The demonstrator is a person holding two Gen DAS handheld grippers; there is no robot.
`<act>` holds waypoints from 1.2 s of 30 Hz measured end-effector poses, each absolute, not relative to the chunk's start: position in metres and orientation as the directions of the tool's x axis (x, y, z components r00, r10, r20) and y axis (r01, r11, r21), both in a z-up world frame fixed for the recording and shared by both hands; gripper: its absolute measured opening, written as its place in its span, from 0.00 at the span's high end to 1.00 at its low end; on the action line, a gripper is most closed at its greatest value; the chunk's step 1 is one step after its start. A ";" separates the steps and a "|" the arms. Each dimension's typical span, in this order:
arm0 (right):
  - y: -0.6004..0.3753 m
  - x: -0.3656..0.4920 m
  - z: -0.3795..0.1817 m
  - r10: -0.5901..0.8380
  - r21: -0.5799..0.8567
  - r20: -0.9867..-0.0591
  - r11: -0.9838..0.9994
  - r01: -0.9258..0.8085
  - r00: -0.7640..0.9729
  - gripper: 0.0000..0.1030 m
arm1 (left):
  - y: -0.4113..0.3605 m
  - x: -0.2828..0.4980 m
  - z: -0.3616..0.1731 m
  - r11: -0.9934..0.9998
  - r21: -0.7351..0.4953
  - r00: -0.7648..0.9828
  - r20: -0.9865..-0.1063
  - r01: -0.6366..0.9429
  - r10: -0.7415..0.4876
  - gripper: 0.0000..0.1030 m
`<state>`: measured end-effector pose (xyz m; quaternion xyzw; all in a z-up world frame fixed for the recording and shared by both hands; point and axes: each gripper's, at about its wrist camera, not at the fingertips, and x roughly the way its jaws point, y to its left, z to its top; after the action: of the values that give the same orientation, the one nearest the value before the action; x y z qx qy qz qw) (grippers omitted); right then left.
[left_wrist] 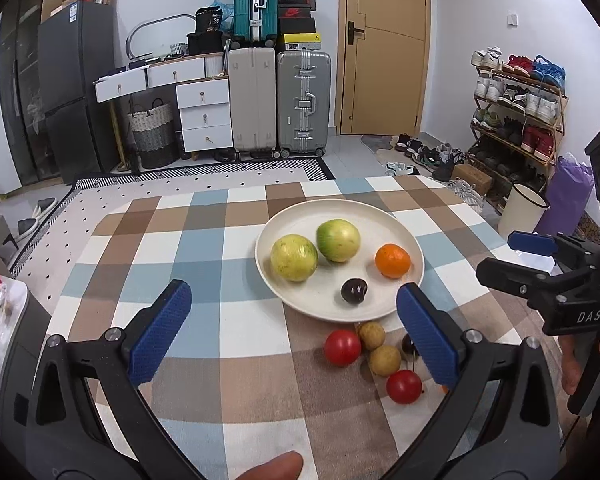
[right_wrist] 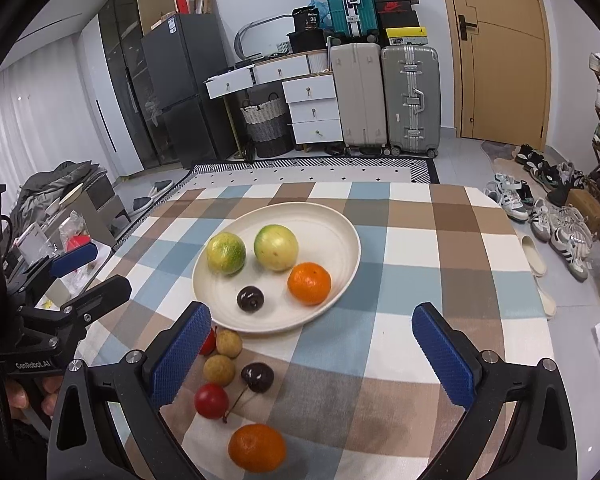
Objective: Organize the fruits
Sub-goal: 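Withdraw both tools from the plate toward the remaining fruits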
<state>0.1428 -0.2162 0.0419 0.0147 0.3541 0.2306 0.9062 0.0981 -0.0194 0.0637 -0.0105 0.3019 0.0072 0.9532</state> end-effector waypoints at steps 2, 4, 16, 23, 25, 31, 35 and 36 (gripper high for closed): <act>-0.217 0.137 0.039 0.430 0.194 -0.637 0.893 -0.406 0.640 0.00 | -0.018 0.094 0.060 1.000 -0.018 0.815 -0.579 -0.025 0.010 0.01; -0.218 0.133 0.036 0.430 0.198 -0.641 0.893 -0.403 0.636 0.00 | -0.017 0.090 0.057 0.999 -0.021 0.811 -0.585 -0.027 0.009 0.01; -0.214 0.113 0.007 0.430 0.213 -0.681 0.890 -0.402 0.592 0.00 | -0.013 0.078 0.034 0.999 -0.047 0.784 -0.620 -0.008 -0.023 0.01; -0.213 0.105 -0.005 0.423 0.208 -0.703 0.891 -0.403 0.572 0.00 | -0.020 0.067 0.021 0.999 -0.042 0.775 -0.631 0.011 -0.035 0.01; -0.214 0.103 -0.009 0.421 0.206 -0.709 0.891 -0.405 0.565 0.00 | -0.022 0.065 0.017 0.999 -0.043 0.769 -0.638 0.019 -0.042 0.01; -0.214 0.101 -0.019 0.414 0.208 -0.733 0.892 -0.402 0.540 0.00 | -0.030 0.061 0.004 0.997 -0.055 0.746 -0.663 0.045 -0.070 0.01; -0.212 0.097 -0.025 0.413 0.203 -0.757 0.885 -0.418 0.506 0.00 | -0.036 0.061 -0.002 0.996 -0.058 0.729 -0.679 0.064 -0.087 0.01; -0.211 0.097 -0.027 0.407 0.195 -0.764 0.885 -0.422 0.501 0.00 | -0.038 0.062 -0.003 0.996 -0.060 0.726 -0.682 0.068 -0.091 0.01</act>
<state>0.0966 -0.2110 -0.0271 -0.0086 0.4387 0.2392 0.8662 0.0621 -0.0375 -0.0030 -0.0156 0.3680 -0.0426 0.9287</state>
